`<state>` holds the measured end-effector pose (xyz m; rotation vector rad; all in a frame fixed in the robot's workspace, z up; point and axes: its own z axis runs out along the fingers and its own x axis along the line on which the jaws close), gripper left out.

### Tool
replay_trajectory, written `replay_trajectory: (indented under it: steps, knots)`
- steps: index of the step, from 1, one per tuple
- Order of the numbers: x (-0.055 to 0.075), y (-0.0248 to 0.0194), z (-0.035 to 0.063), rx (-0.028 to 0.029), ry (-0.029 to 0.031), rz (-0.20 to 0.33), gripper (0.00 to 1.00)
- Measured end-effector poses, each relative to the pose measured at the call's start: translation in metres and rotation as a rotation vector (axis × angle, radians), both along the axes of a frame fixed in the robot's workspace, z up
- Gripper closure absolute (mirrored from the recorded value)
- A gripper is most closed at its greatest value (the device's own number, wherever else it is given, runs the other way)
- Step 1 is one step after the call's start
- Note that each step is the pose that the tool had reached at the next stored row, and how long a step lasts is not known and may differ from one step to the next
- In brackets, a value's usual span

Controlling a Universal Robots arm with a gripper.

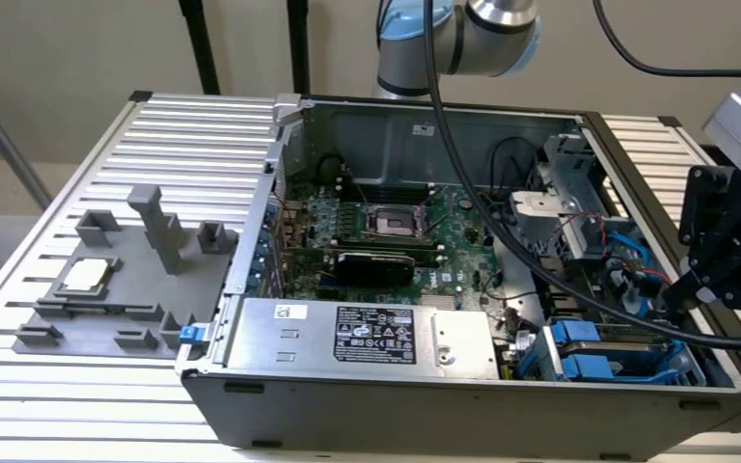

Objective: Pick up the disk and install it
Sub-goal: 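Insert the first disk wire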

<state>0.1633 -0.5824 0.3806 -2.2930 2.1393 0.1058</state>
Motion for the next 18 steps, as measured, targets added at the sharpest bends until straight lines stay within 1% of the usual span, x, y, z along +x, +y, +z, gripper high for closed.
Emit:
replay_trajectory:
  steps: [2, 4, 6, 9, 14, 18]
  knots:
    - [0.000, 0.0001, -0.0016, 0.0079, -0.0015, 0.011, 0.89]
    - [0.000, 0.0001, -0.0036, 0.0131, -0.0032, 0.022, 0.89]
    - [0.000, 0.0002, -0.0060, 0.0160, -0.0058, 0.031, 0.89]
    - [0.000, 0.0018, -0.0102, 0.0201, -0.0090, 0.046, 0.89]
    - [0.000, 0.0059, -0.0174, 0.0273, -0.0134, 0.068, 0.89]
    - [0.000, 0.0102, -0.0230, 0.0340, -0.0165, 0.081, 0.89]
